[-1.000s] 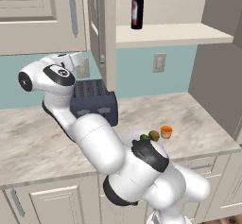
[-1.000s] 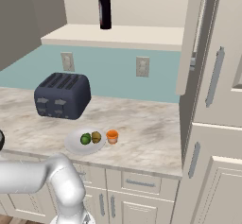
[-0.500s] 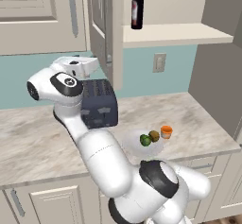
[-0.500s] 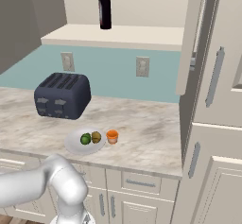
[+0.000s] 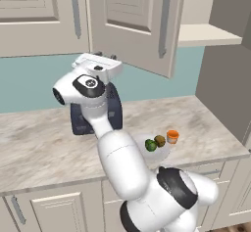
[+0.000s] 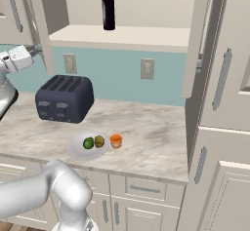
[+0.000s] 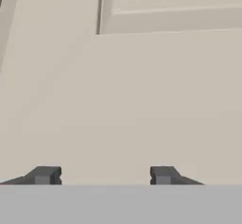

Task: Pick the avocado and bread from the counter and place them on the plate. Then pick the jam from the cabinet and place it next to the plate. Lastly close the cabinet door.

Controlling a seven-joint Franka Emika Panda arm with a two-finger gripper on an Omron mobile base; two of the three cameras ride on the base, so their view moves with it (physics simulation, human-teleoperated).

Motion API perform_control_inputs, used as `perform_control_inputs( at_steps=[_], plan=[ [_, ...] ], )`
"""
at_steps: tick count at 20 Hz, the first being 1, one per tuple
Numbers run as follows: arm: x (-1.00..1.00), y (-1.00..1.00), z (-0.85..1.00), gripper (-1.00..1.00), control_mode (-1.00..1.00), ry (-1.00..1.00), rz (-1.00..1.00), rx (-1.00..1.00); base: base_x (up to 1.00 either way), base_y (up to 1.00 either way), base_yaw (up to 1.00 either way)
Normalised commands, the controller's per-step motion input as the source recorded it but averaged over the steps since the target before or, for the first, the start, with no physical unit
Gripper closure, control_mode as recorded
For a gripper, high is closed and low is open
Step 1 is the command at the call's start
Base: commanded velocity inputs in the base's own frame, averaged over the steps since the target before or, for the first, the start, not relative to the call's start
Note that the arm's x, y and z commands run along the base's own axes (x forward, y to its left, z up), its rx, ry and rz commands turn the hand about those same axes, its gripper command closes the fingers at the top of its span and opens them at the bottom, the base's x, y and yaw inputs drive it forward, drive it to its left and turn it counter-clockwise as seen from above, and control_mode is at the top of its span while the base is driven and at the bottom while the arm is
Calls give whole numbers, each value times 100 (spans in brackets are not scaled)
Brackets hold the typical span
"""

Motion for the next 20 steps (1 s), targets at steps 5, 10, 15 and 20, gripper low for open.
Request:
perform_control_inputs(
  at_steps=[5,10,15,20],
  plan=[
    [68,-73,23,-100,-100,-2,-5,13,0,0,0],
    [77,-73,26,-100,-100,0,-1,25,0,0,0],
    [36,-68,29,-100,-100,2,0,32,0,0,0],
    [57,-77,34,-100,-100,0,0,28,0,0,0]
  ],
)
